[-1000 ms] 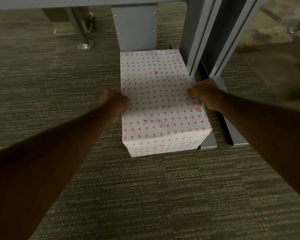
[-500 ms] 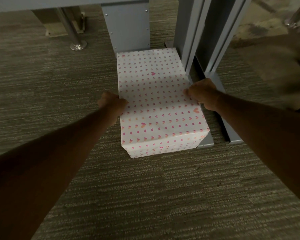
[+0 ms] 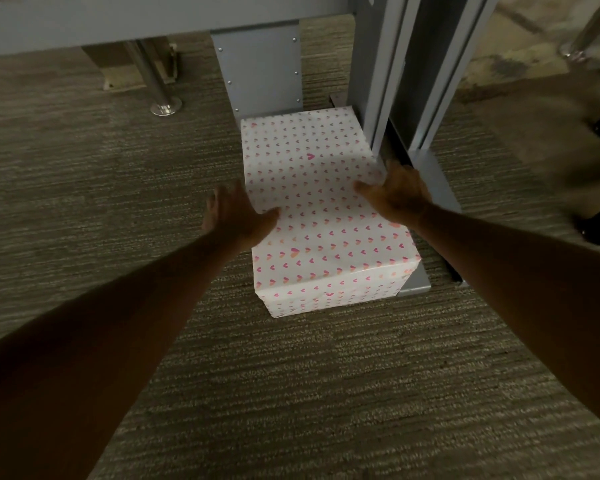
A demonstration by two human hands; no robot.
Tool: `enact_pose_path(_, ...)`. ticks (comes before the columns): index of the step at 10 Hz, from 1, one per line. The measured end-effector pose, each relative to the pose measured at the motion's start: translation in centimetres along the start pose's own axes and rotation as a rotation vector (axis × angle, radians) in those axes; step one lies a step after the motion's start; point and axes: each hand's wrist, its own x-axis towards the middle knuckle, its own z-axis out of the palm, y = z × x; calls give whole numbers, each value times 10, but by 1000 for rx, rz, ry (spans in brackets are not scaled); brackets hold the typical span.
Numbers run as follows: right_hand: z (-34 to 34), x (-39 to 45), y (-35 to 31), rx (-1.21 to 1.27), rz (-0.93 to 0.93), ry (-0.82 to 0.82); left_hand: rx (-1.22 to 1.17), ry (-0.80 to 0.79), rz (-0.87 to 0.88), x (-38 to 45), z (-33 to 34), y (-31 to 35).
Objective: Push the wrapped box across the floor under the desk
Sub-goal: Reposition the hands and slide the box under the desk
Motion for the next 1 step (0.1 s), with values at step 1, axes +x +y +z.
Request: enact_pose_path(1, -3, -19, -6, -226, -100, 55, 220, 69, 137, -12, -9, 3)
